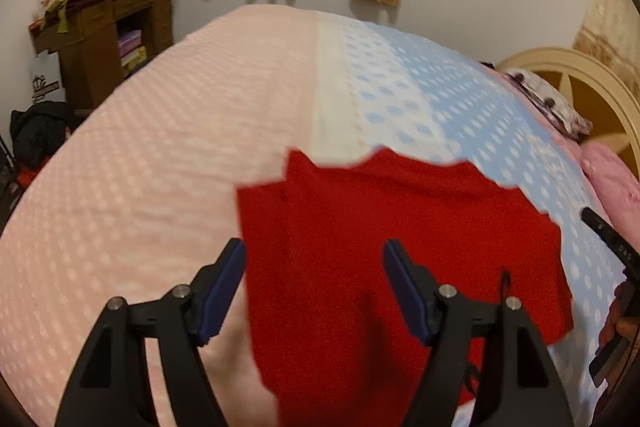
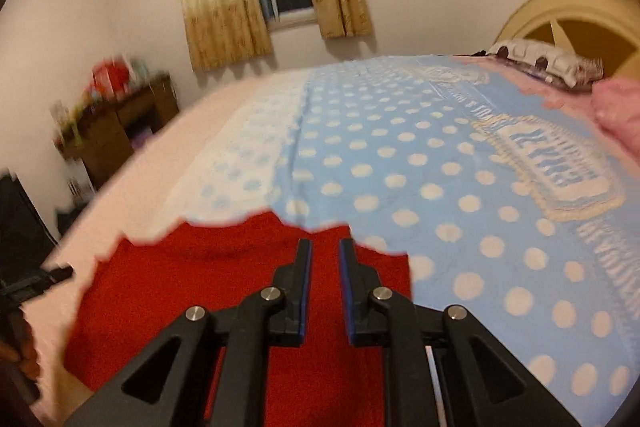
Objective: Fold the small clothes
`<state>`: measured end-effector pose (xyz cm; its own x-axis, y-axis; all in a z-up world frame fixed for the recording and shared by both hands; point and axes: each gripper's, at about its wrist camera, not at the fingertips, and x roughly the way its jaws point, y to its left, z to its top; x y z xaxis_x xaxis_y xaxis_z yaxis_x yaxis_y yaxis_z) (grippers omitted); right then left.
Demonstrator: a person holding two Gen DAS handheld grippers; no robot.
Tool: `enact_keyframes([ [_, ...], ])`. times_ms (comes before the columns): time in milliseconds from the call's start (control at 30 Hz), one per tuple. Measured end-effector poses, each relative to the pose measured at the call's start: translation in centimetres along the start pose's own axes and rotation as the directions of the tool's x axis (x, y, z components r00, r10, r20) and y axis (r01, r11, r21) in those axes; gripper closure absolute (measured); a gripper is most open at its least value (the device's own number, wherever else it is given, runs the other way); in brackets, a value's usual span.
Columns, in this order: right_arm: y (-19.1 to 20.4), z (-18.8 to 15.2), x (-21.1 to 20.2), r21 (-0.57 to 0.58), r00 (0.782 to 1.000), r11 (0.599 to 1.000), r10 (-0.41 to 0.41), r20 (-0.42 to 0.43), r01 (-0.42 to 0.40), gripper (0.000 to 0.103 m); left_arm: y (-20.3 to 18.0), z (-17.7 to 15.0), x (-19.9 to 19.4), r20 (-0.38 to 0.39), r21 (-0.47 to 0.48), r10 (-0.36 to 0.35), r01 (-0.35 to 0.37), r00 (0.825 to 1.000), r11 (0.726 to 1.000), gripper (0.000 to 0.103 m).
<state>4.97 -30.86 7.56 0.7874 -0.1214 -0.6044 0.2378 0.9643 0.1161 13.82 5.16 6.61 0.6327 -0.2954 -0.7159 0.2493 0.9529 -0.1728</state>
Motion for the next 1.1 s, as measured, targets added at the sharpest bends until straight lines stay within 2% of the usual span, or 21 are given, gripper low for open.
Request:
enact_keyframes([
  [100,1.6,-2.2,0.1,-0.03,0.997,0.997,0.069,-0.042,-0.071,0.089,-1.6,-1.7,0.7,-0.019,0.012,0.016,-0.016,1.0,1.0,0.03],
  [200,3.2,-4.0,1.8,-0.038,0.991,0.995,0.091,-0.099,-0.095,0.089,-2.5,-3.0,2.3,-0.057,0.006,0.051,-0.051,0.997,0.999,0.029],
  [267,3.7,-5.5,4.2,-0.015,0.977,0.996,0.089,-0.194,-0.094,0.089,-2.7,-3.7,3.2,-0.076,0.012,0.108,-0.107,0.991,0.994,0.018],
  [300,3.7,-6.5,5.3,-0.005,0.969,0.996,0.081,-0.235,-0.085,0.089,-2.5,-4.0,3.3,-0.071,0.011,0.113,-0.113,0.991,0.994,0.016],
  [333,3.9,-7.0,4.9,-0.014,0.983,0.996,0.082,-0.167,-0.086,0.089,-2.2,-4.1,3.3,-0.064,0.002,0.097,-0.097,0.993,0.995,0.016],
  [367,4.0,-7.5,4.8,-0.03,0.987,0.996,0.075,-0.143,-0.08,0.089,-2.0,-4.2,3.2,-0.064,-0.003,0.085,-0.085,0.994,0.996,0.016],
  [500,4.1,-7.9,4.7,-0.035,0.989,0.996,0.073,-0.128,-0.078,0.089,-0.5,-4.0,1.7,-0.076,-0.048,0.031,-0.035,0.997,0.998,0.016],
  [700,3.3,-8.5,4.3,0.0,0.989,0.994,0.108,-0.096,-0.109,0.089,4.1,-6.4,-2.9,-0.006,-0.138,0.114,-0.114,0.993,0.984,0.016],
  [833,3.6,-8.3,4.0,-0.008,0.99,0.995,0.101,-0.095,-0.102,0.089,5.8,-7.7,-3.4,-0.011,-0.17,0.099,-0.1,0.995,0.98,0.016],
  [1000,3.4,-8.0,3.9,0.008,0.986,0.994,0.107,-0.127,-0.107,0.089,4.8,-8.6,-2.2,-0.054,-0.154,0.037,-0.045,0.998,0.987,0.016],
  [1100,3.5,-8.1,2.4,0.04,0.979,0.993,0.115,-0.167,-0.11,0.089,4.0,-9.0,-2.3,-0.045,-0.105,0.052,-0.056,0.998,0.993,0.016],
])
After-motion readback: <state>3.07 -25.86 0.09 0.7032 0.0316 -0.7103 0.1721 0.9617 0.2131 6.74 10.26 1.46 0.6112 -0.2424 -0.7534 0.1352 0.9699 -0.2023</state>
